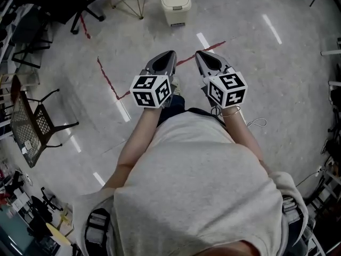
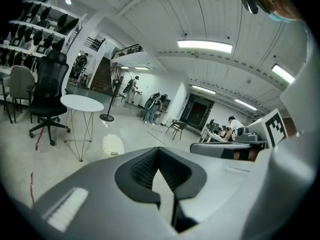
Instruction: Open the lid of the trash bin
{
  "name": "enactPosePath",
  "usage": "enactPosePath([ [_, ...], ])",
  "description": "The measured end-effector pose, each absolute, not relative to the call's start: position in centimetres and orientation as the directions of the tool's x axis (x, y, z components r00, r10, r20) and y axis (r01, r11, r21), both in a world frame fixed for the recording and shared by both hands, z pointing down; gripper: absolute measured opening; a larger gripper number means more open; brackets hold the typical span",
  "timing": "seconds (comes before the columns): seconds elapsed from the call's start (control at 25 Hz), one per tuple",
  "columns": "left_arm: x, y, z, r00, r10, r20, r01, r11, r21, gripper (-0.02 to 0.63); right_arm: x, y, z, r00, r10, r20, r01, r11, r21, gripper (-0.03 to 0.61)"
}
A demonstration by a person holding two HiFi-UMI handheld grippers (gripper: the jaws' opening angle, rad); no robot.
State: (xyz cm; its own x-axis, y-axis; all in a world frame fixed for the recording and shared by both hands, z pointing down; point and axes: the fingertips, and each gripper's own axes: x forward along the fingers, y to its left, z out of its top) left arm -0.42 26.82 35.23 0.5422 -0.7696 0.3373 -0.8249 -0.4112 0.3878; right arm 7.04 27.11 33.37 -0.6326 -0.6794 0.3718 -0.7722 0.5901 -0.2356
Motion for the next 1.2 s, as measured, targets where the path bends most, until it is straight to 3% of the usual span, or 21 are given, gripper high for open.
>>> enactPosePath([
  [0.6,-3.0,13.0,34.4,0.609,-0.732,0.304,-0.779,-0.48,0.404,0.009,4.3,15.0,33.3,-0.562,-0.719,0.409,-0.826,0.52,-0.219,0.008],
  [1.2,-5.7,3.9,37.2,0.546,-0.75,0.373,-0.824,-0.401,0.401,0.009,0.8,3.3,34.4,-0.651,-0.648,0.395,-0.754,0.615,-0.231,0.008],
])
